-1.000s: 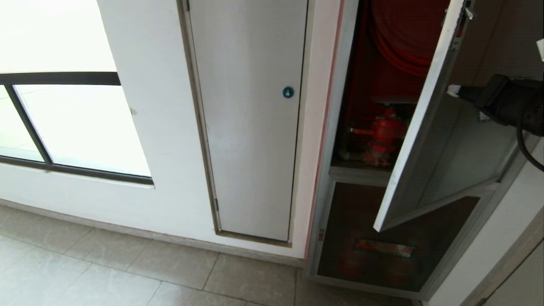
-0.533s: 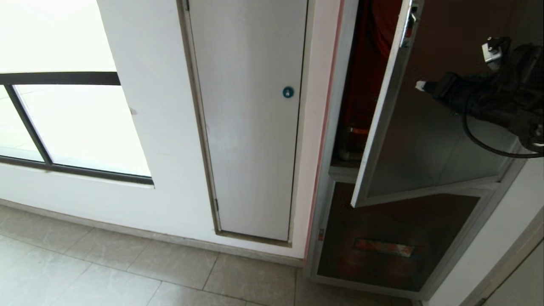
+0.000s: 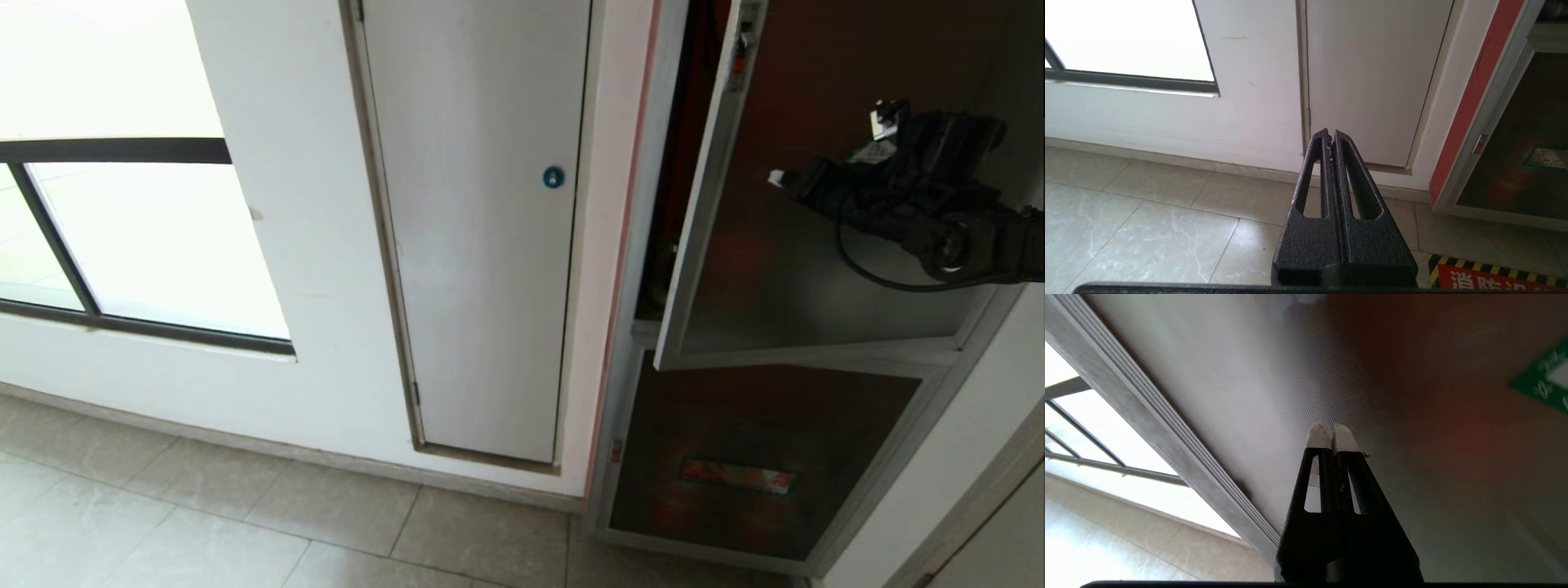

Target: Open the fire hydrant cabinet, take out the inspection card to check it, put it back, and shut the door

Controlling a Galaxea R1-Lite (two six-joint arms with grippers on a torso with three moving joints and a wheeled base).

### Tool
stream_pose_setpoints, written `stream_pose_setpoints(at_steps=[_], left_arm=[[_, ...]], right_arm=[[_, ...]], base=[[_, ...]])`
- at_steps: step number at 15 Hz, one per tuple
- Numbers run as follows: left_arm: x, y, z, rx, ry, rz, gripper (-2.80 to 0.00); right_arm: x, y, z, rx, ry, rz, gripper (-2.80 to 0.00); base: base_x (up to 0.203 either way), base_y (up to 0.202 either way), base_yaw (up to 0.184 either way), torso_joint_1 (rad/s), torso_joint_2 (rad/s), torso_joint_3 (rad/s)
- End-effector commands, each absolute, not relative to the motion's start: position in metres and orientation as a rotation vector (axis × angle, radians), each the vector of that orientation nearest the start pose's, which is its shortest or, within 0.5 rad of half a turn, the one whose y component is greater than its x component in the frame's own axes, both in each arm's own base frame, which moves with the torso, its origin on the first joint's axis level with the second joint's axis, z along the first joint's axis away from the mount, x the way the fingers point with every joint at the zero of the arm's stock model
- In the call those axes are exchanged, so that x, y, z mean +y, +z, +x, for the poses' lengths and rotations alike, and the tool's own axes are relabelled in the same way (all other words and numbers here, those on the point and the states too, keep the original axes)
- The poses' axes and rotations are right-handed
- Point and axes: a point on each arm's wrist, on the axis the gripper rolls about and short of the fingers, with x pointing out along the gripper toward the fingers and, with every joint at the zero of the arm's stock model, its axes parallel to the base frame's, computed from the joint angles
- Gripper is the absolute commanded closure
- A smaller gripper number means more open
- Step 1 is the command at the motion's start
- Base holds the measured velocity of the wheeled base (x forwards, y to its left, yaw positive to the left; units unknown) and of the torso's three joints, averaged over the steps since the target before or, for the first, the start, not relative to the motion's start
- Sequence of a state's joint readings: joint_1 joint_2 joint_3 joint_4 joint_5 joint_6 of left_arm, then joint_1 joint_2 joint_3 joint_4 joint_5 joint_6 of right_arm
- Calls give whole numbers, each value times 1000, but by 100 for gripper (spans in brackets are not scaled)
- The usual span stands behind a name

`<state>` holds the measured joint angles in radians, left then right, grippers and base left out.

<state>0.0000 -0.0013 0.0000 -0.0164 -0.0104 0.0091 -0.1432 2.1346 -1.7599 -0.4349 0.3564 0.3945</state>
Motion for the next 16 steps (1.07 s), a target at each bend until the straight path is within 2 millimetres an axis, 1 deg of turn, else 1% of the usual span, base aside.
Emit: stream_pose_setpoints(at_steps=[1,3,5,7,8,10,13,16], left_arm=[[0,76,-22,-11,-11,9,0],[0,76,-22,-11,-11,9,0],[0,76,-22,-11,-11,9,0],[0,76,-22,-11,-11,9,0],[0,76,-22,-11,-11,9,0],[0,76,-22,-11,-11,9,0],[0,76,-22,-11,-11,9,0],[0,76,-22,-11,-11,9,0]], right_arm=[[-58,255,457,6,221,386,0],[-58,255,456,9,220,387,0],[-57,260,450,8,220,387,0],[-54,270,429,16,219,390,0],[-51,276,415,20,219,391,0],[-44,288,379,27,227,391,0],[-28,307,317,12,258,384,0],[-5,318,249,-4,322,377,0]], base=[[0,0,0,0,0,0],[0,0,0,0,0,0],[0,0,0,0,0,0],[0,0,0,0,0,0],[0,0,0,0,0,0],[0,0,0,0,0,0],[0,0,0,0,0,0],[0,0,0,0,0,0]])
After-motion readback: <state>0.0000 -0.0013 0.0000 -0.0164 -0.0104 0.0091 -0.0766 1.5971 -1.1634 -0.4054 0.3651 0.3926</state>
